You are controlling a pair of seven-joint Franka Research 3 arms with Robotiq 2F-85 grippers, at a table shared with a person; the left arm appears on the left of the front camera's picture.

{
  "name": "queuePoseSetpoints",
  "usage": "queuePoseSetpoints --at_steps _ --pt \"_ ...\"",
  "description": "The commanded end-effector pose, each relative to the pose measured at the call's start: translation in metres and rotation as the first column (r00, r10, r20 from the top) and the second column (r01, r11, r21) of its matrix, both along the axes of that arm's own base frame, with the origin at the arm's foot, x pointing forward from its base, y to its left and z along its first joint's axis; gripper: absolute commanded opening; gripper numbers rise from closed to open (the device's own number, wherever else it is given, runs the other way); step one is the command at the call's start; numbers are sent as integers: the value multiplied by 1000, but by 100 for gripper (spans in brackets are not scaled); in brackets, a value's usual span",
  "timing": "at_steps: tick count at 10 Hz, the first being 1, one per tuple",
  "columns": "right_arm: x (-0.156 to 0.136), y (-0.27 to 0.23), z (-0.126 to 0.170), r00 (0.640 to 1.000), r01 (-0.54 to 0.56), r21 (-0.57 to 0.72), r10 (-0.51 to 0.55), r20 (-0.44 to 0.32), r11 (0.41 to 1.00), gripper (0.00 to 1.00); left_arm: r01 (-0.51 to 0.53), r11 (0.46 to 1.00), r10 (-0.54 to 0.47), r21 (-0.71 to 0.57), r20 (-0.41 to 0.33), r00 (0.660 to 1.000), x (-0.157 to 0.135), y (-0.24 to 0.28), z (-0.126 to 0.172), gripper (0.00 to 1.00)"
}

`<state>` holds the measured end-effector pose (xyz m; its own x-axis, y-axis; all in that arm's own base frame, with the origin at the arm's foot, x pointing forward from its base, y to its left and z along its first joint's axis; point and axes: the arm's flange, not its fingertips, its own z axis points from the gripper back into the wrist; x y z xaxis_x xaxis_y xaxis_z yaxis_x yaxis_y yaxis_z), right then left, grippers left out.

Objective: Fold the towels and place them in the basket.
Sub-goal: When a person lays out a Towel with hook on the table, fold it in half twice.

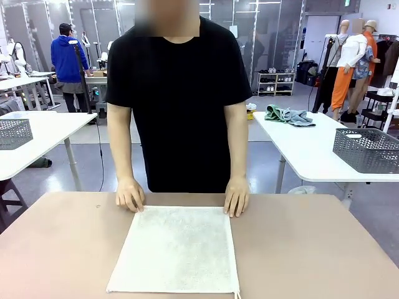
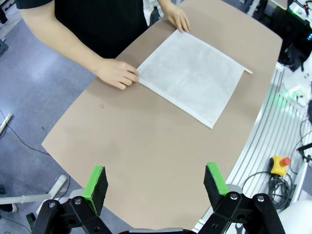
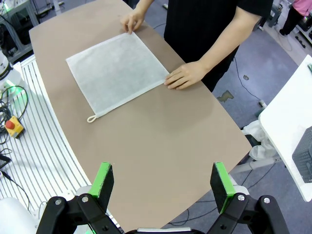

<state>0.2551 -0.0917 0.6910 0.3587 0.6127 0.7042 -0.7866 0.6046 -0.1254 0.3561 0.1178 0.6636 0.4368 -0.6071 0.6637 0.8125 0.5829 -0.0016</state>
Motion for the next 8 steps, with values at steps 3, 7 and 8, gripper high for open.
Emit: queuePoseSetpoints --at_steps 3,7,8 --pt "0 0 0 1000 0 1 0 0 1000 100 1 1000 -1 -2 2 1000 0 -1 0 100" --pt "0 0 0 1000 0 1 0 0 1000 100 1 1000 -1 -2 2 1000 0 -1 0 100" --pt "0 0 0 1000 0 1 0 0 1000 100 1 1000 -1 -2 2 1000 0 -1 0 100"
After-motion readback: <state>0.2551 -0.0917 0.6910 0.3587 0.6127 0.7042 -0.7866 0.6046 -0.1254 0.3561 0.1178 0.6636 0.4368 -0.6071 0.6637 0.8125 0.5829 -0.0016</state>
